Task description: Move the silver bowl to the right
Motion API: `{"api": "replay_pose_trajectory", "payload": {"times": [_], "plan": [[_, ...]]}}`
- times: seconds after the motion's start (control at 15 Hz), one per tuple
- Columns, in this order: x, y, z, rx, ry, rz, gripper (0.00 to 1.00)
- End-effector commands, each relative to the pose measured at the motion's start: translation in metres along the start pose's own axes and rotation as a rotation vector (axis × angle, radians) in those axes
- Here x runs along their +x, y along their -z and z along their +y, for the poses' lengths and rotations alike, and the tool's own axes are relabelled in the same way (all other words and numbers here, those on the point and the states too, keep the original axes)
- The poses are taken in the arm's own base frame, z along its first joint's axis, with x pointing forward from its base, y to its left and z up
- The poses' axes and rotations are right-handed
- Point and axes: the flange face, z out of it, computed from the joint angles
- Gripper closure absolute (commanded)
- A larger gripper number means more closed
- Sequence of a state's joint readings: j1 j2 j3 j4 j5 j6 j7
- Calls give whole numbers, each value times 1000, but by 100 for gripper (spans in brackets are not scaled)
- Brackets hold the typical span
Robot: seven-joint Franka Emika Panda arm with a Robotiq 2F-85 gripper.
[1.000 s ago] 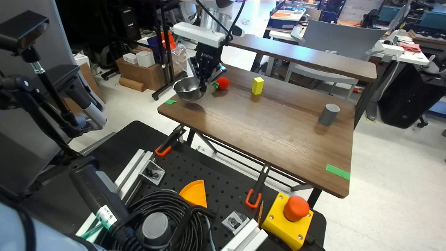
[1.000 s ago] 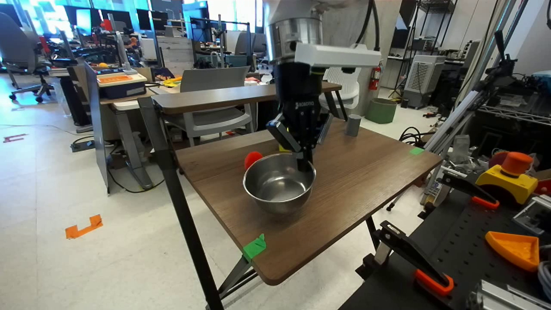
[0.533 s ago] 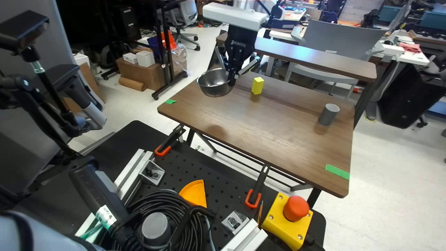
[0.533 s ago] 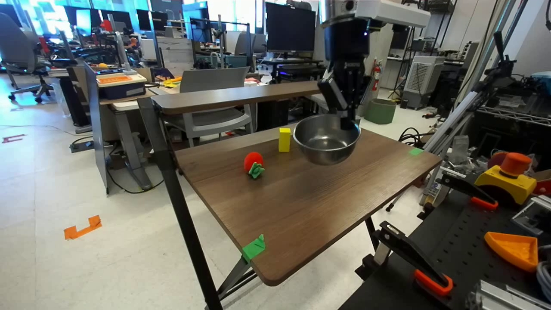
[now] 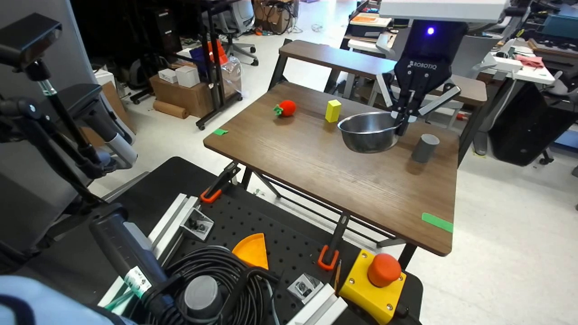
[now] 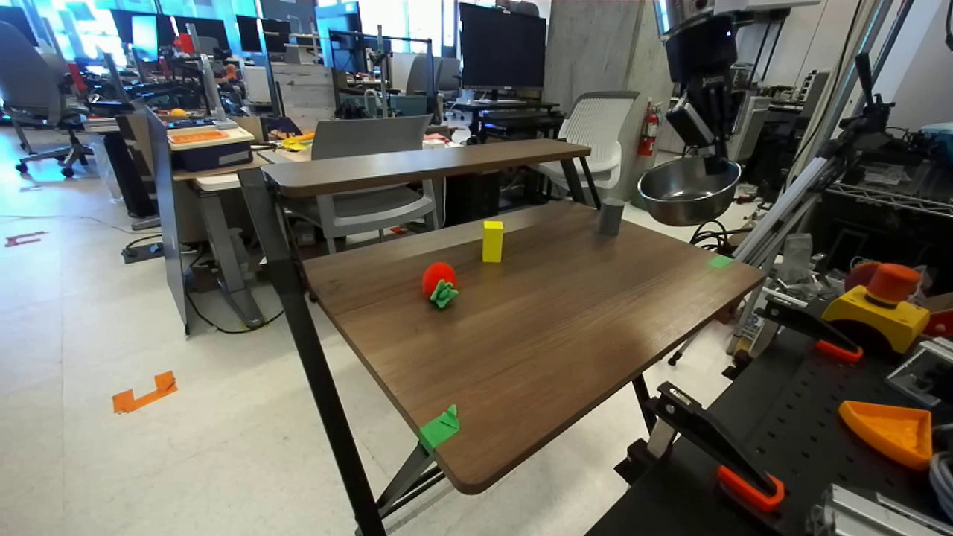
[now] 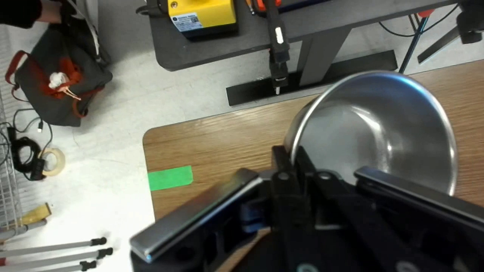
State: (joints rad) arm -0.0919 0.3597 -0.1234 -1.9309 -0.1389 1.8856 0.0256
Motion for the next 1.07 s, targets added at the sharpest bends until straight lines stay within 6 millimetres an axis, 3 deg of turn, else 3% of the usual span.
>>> {"api": "replay_pose_trajectory", "payload": {"times": [0.0, 0.47, 0.93, 1.0], "plan": [[40, -15, 6, -31, -10, -91, 98], [97, -62, -12, -72, -84, -130, 98], [116, -87, -21, -100, -84, -174, 98], [115, -88, -22, -103, -76, -186, 69]]}}
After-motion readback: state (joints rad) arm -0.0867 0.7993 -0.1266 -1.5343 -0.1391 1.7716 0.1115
